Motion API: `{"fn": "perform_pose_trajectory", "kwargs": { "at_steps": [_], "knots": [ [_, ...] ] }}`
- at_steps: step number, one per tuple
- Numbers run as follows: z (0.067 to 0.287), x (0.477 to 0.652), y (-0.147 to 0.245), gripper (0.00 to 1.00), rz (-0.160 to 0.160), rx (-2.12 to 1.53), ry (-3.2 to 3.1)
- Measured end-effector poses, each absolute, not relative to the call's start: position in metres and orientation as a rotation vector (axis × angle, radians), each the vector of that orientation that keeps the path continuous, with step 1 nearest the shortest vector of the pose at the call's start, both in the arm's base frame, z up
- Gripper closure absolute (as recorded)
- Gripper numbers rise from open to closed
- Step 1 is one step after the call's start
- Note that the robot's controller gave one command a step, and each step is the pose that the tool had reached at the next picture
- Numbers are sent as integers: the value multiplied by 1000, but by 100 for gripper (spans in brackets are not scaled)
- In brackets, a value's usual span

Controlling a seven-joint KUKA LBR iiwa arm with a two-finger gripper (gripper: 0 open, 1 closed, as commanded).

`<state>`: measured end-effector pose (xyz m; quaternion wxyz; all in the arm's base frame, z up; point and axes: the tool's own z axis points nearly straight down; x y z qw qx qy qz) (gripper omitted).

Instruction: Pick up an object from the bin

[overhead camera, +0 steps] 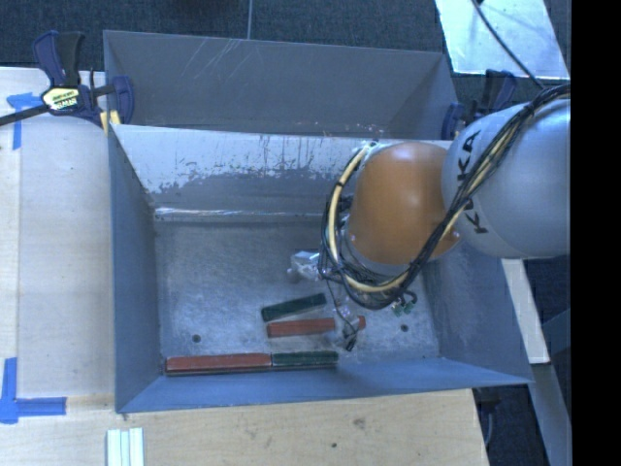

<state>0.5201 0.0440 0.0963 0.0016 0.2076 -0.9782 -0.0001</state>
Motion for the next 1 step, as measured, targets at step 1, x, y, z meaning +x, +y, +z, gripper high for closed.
{"fn": "perform_pose_trajectory", "kwargs": {
  "at_steps": [1],
  "knots": [
    [69,538,61,0,0,781,-3046]
  ]
}}
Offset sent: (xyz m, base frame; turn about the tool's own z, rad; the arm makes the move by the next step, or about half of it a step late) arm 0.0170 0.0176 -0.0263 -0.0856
